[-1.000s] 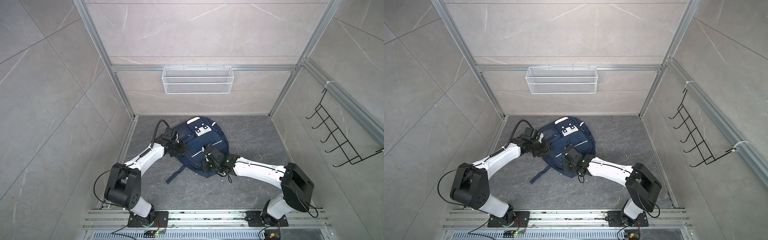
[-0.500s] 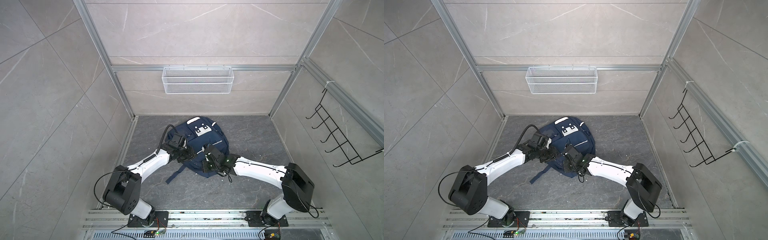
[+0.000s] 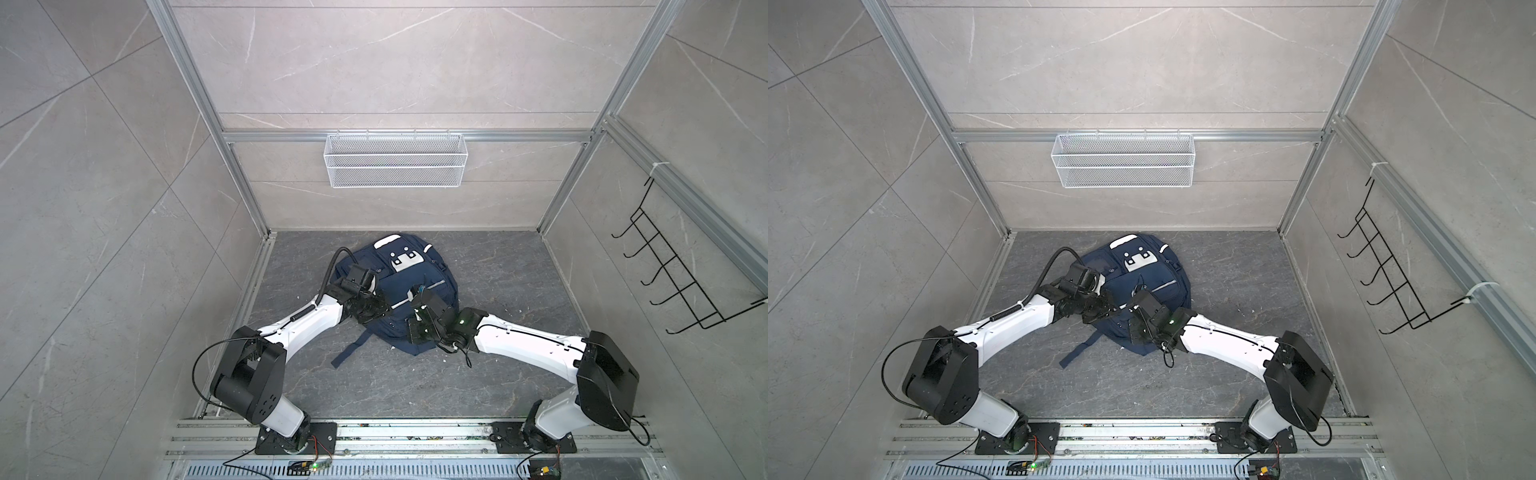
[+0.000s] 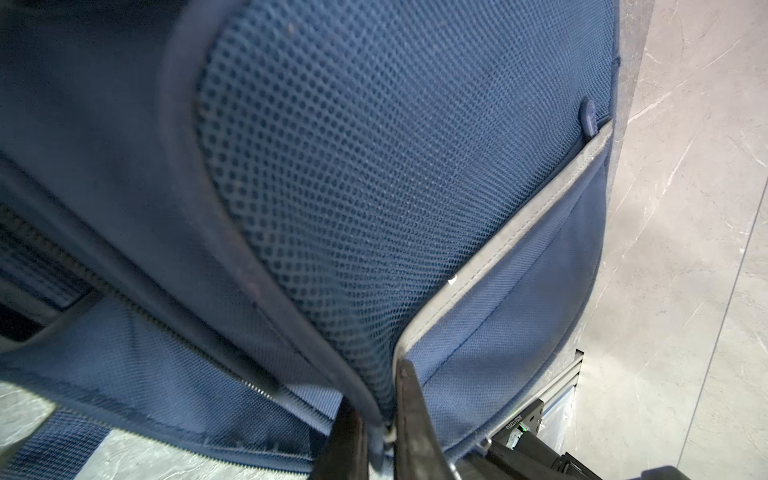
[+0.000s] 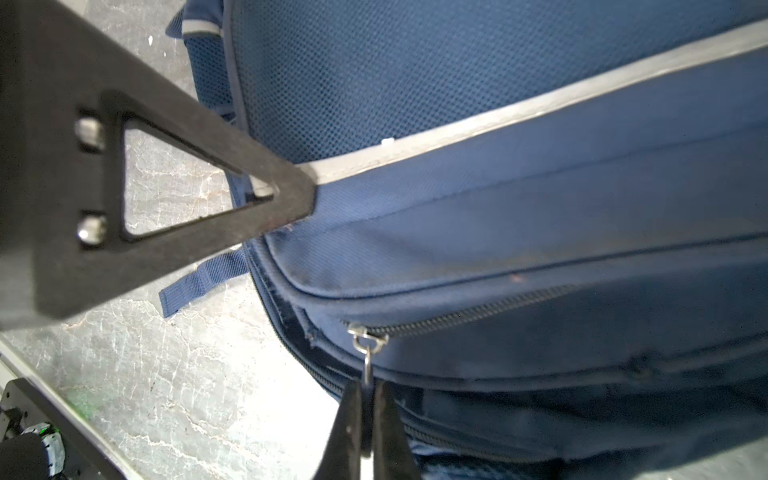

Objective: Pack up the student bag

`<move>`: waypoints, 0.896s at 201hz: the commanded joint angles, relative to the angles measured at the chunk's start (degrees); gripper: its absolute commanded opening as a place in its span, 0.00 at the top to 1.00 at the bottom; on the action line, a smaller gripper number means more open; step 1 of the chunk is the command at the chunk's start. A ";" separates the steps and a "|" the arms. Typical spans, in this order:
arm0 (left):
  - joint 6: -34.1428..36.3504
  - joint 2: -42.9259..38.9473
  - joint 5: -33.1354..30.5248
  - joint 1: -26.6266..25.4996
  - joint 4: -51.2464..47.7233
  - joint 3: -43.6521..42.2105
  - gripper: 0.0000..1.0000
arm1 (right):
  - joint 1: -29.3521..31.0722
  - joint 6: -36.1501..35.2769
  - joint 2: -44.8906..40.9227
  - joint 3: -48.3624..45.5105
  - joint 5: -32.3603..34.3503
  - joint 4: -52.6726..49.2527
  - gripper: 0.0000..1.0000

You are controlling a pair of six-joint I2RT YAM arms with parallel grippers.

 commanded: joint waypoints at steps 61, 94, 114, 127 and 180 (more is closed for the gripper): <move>5.57 -6.55 -2.39 9.12 -3.27 -1.14 1.00 | -11.47 -2.66 -6.69 -5.18 -0.20 -6.97 1.00; 6.34 -6.94 -1.65 11.48 -3.57 -2.11 1.00 | -14.08 -3.00 -6.47 -5.02 -0.98 -7.32 1.00; 5.88 -6.02 0.81 11.36 -2.12 -2.22 1.00 | -14.09 -2.79 -5.77 -4.49 -2.87 -6.39 1.00; 5.41 -5.35 2.17 11.08 -1.32 -2.20 1.00 | -14.09 -2.57 -5.33 -4.21 -3.49 -5.85 1.00; 3.36 -7.60 2.14 6.67 -1.55 -2.92 0.59 | -14.09 -2.72 -5.04 -3.70 -5.19 -5.44 1.00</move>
